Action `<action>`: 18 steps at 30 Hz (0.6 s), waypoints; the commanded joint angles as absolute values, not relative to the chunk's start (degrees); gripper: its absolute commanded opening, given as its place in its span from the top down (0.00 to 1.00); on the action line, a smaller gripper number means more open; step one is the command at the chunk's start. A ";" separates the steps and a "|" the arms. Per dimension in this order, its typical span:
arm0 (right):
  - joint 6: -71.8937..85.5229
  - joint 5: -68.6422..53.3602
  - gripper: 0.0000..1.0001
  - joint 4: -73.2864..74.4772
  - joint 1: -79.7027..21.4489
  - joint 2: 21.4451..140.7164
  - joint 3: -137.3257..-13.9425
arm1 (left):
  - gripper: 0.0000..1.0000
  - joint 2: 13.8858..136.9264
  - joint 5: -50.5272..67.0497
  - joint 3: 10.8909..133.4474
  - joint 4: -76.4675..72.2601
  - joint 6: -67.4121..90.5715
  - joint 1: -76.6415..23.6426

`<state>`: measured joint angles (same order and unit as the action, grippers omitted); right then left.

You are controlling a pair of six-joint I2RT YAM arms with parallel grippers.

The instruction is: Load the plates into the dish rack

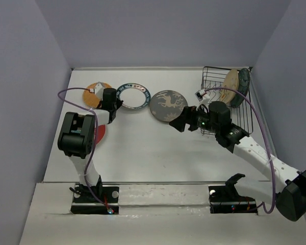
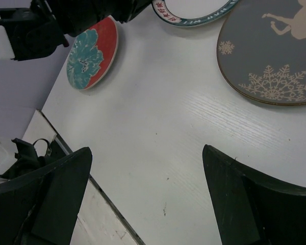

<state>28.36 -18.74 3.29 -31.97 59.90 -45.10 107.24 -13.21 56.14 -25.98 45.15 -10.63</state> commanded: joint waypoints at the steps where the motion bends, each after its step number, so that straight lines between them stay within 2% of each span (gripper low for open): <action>1: 27.59 -22.05 0.05 -1.39 -32.43 64.32 -48.34 | 0.95 94.69 -17.14 50.81 -34.79 41.75 -10.11; 13: 34.18 -25.48 0.00 -7.82 -32.43 80.06 -57.73 | 0.95 72.98 -18.02 38.24 -40.08 41.57 -9.93; 18: 35.33 -26.72 0.00 -9.23 -32.43 84.19 -62.04 | 0.94 64.35 -7.05 33.24 -39.20 46.74 -10.02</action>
